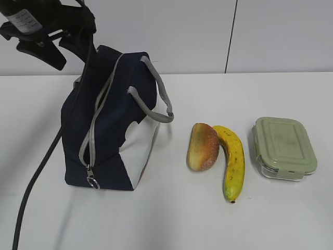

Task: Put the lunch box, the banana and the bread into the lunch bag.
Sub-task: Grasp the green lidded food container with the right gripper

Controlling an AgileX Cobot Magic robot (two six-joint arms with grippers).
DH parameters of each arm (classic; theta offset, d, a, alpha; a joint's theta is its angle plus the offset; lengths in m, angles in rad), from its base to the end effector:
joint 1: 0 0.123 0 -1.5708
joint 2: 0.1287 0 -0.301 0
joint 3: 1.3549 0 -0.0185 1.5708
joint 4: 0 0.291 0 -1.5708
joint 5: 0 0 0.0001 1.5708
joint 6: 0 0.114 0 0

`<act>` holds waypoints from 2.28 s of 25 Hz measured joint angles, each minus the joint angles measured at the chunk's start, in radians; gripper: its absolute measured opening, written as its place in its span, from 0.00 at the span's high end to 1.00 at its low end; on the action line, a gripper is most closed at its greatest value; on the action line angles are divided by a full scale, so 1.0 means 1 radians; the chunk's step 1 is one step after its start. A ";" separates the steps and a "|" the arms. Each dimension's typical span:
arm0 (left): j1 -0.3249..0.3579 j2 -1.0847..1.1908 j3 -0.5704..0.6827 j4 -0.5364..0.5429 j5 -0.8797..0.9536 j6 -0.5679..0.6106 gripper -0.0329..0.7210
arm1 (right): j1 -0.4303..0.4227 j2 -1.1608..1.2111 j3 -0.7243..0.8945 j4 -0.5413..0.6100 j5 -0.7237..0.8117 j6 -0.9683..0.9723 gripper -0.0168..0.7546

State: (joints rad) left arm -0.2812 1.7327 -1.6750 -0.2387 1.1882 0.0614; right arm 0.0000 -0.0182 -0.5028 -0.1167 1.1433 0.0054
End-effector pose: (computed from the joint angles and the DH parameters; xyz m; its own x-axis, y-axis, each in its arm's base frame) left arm 0.3985 -0.1412 0.3370 -0.8864 0.2264 -0.4037 0.3314 0.9194 -0.2120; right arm 0.0267 -0.0121 0.2800 -0.5112 -0.0429 -0.8584 0.0693 0.9934 -0.0909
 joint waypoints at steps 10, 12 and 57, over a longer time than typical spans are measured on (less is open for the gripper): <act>-0.008 0.124 -0.100 0.027 0.016 -0.045 0.52 | 0.000 0.000 0.000 0.000 -0.002 0.000 0.22; -0.008 0.133 -0.100 0.027 0.017 -0.045 0.59 | 0.000 0.000 0.000 0.000 -0.002 0.000 0.22; -0.008 0.168 -0.112 -0.239 0.018 -0.048 0.96 | 0.000 0.000 0.000 0.000 0.000 0.000 0.22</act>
State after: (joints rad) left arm -0.2889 1.9007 -1.7872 -0.4777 1.2058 0.0130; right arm 0.0000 -0.0182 -0.5028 -0.1167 1.1431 0.0054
